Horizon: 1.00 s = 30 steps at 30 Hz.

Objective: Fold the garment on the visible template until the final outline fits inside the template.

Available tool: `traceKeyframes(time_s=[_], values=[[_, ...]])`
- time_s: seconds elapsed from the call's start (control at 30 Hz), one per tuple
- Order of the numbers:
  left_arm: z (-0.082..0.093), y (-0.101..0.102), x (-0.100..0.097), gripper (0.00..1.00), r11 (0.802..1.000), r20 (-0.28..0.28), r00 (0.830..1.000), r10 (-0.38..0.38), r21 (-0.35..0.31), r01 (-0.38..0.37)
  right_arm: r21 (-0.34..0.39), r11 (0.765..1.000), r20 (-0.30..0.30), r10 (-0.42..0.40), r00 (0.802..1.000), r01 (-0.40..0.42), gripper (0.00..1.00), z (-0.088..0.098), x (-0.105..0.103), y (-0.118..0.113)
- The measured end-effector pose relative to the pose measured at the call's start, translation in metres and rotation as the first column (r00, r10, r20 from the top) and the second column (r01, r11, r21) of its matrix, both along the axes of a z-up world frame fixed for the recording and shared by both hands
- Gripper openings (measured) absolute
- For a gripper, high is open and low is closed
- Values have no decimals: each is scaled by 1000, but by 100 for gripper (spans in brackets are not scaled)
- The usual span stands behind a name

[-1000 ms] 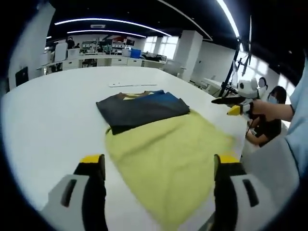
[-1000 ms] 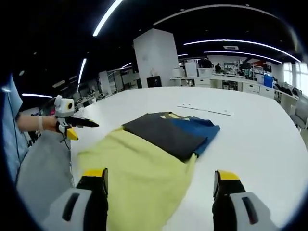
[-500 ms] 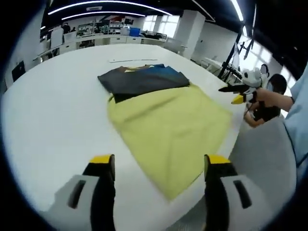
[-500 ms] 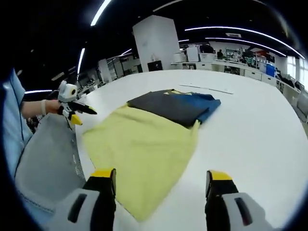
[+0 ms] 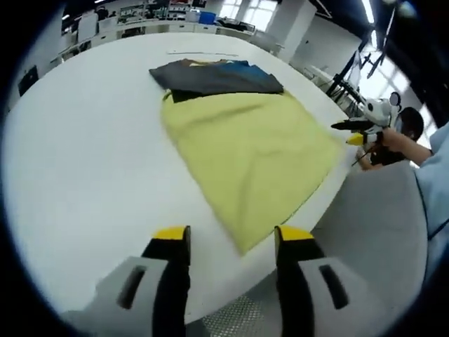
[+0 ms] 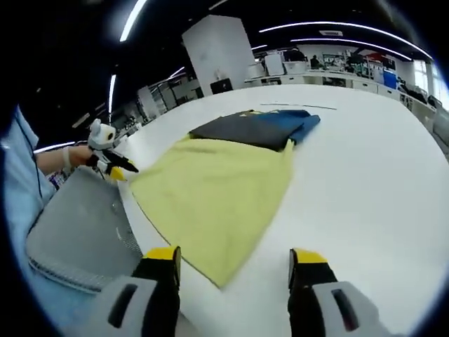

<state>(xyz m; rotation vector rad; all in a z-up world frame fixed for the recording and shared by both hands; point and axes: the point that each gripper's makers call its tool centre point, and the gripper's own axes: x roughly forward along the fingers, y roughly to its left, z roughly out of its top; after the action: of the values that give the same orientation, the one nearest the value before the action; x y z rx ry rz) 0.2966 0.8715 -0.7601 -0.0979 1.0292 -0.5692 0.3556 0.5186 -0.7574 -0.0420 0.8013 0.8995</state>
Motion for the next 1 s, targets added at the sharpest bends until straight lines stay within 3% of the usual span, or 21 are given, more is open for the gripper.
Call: traceKeyframes(time_s=[0.3, 0.47, 0.6, 0.7, 0.83, 0.93, 1.0], values=[[-6, -5, -7, 18, 998, -43, 998, 37, -41, -39, 23, 1000, -57, 12, 998, -10, 40, -7, -12, 4], [-7, -8, -7, 13, 997, -42, 997, 61, -48, -63, 48, 999, -88, 24, 996, -20, 24, -11, -19, 7], [-11, -9, -11, 6, 996, -65, 996, 64, -63, -69, 69, 998, -94, 1, 996, 5, 18, -11, -19, 9], [-11, -7, -11, 3, 991, -80, 992, 100, -85, -106, 72, 997, -114, 7, 993, 1, 11, -13, -21, 9], [-10, -6, -11, 0, 991, -79, 993, 93, -91, -100, 65, 998, -126, -16, 992, 24, 0, -17, -17, 7], [-10, -6, -11, 0, 991, -83, 992, 95, -89, -102, 65, 998, -143, -13, 990, 23, 0, -16, -17, 6], [-8, -5, -13, 0, 994, -71, 995, 75, -76, -81, 61, 998, -115, 13, 993, -6, 0, -12, -18, 6]])
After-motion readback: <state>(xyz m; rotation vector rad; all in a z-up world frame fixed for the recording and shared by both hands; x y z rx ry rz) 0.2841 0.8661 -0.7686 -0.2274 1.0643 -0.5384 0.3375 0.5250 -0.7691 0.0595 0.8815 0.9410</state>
